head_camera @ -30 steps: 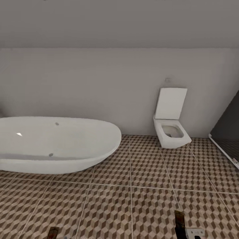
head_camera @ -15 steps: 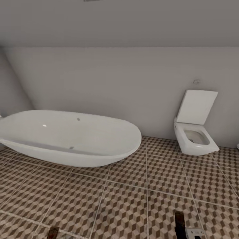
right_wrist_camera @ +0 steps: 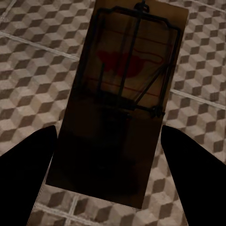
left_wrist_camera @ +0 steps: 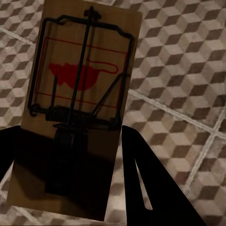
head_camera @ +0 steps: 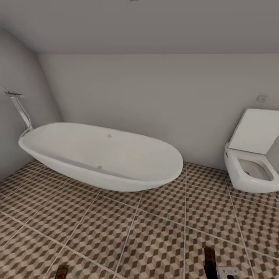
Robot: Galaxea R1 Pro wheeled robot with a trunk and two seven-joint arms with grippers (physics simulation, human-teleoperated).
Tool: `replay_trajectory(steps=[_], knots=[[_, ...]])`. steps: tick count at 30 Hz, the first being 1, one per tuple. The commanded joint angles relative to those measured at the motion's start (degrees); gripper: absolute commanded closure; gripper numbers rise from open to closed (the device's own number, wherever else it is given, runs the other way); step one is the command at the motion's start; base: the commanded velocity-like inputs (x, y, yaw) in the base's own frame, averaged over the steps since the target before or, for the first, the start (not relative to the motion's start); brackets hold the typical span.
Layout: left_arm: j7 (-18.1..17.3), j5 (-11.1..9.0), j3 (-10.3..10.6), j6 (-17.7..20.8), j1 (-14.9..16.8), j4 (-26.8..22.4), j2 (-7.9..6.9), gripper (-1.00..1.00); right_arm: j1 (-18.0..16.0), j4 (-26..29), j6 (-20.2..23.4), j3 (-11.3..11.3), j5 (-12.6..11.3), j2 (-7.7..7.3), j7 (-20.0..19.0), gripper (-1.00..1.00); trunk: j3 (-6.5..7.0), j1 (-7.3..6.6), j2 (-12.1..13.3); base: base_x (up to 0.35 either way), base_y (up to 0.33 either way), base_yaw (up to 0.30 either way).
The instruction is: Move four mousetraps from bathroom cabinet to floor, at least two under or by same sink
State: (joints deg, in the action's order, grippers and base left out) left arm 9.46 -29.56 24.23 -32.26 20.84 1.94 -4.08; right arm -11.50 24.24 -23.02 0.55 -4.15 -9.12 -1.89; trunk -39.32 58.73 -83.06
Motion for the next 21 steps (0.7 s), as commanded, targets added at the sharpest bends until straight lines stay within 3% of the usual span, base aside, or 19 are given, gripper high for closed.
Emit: replay_trajectory(steps=[1, 21], knots=[[0.5, 0.1, 0.5, -0.2, 0.1, 0.2, 0.04, 1.0, 0.0, 0.0, -0.2, 0.1, -0.4, -0.02, -0.2, 1.0, -0.07, 0.0, 0.0, 0.0, 0.0, 0.285], [0.5, 0.1, 0.5, -0.2, 0.1, 0.2, 0.04, 1.0, 0.0, 0.0, -0.2, 0.1, -0.4, -0.02, -0.2, 1.0, -0.48, 0.0, 0.0, 0.0, 0.0, 0.285]])
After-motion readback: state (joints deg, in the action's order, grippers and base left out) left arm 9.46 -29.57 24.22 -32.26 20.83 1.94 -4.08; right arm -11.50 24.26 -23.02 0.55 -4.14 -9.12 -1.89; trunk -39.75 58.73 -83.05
